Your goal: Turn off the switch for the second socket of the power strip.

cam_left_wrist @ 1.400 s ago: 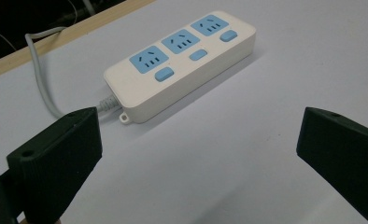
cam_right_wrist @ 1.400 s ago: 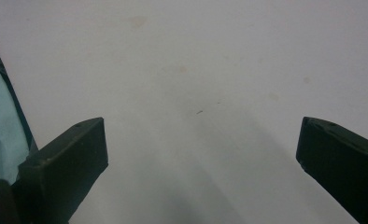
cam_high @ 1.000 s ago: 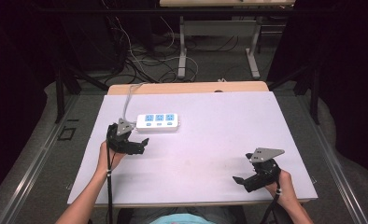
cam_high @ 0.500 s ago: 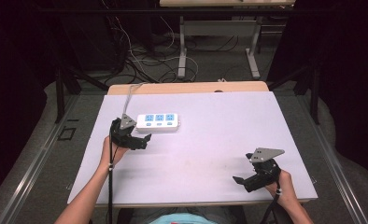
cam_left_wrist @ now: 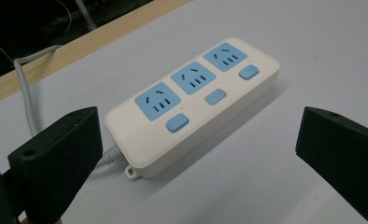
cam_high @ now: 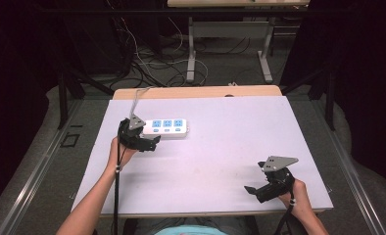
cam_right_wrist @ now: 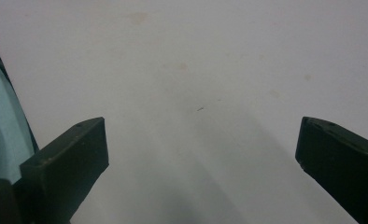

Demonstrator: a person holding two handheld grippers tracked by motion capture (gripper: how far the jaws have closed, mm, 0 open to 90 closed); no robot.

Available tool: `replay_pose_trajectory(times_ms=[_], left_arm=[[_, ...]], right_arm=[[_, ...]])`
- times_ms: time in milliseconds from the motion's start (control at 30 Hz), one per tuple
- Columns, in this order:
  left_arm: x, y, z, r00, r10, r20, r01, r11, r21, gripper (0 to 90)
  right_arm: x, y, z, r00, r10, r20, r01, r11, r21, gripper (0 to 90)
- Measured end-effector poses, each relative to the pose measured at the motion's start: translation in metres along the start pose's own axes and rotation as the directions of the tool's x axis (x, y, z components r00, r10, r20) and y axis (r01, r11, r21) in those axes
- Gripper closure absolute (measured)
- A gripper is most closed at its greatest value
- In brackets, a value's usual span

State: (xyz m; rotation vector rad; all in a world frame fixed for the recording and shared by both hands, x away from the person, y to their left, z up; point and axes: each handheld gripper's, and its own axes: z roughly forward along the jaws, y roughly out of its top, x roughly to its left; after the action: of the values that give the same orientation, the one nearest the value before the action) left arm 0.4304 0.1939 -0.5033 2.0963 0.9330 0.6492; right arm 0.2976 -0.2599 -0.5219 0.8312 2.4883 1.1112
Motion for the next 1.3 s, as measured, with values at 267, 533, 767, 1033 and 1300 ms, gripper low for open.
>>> replay_pose_trajectory(times_ms=[267, 533, 767, 1033, 1300], left_arm=[[0.003, 0.004, 0.007, 0.9999, -0.009, -0.008, 0.009, 1.0000, -0.002, 0.4], [0.003, 0.010, 0.021, 0.9996, -0.026, -0.013, 0.026, 0.9997, 0.003, 0.0], [0.006, 0.013, 0.032, 0.9990, -0.042, -0.017, 0.043, 0.9990, 0.017, 0.0], [0.008, 0.015, 0.043, 0.9983, -0.050, -0.029, 0.051, 0.9983, 0.028, 0.0], [0.007, 0.015, 0.054, 0.9980, -0.056, -0.028, 0.057, 0.9979, 0.032, 1.7]], right_arm=[[0.000, 0.000, -0.001, 1.0000, -0.008, 0.000, 0.008, 1.000, -0.004, 2.0], [0.001, -0.001, -0.001, 1.0000, -0.007, 0.002, 0.007, 1.000, -0.002, 2.0], [0.000, 0.000, -0.001, 0.9997, -0.022, -0.005, 0.022, 1.000, 0.012, 2.0], [0.001, 0.000, -0.001, 0.9998, -0.018, 0.004, 0.018, 1.000, -0.001, 2.0], [0.001, 0.000, -0.001, 0.9999, -0.016, -0.001, 0.016, 1.000, 0.010, 2.0]])
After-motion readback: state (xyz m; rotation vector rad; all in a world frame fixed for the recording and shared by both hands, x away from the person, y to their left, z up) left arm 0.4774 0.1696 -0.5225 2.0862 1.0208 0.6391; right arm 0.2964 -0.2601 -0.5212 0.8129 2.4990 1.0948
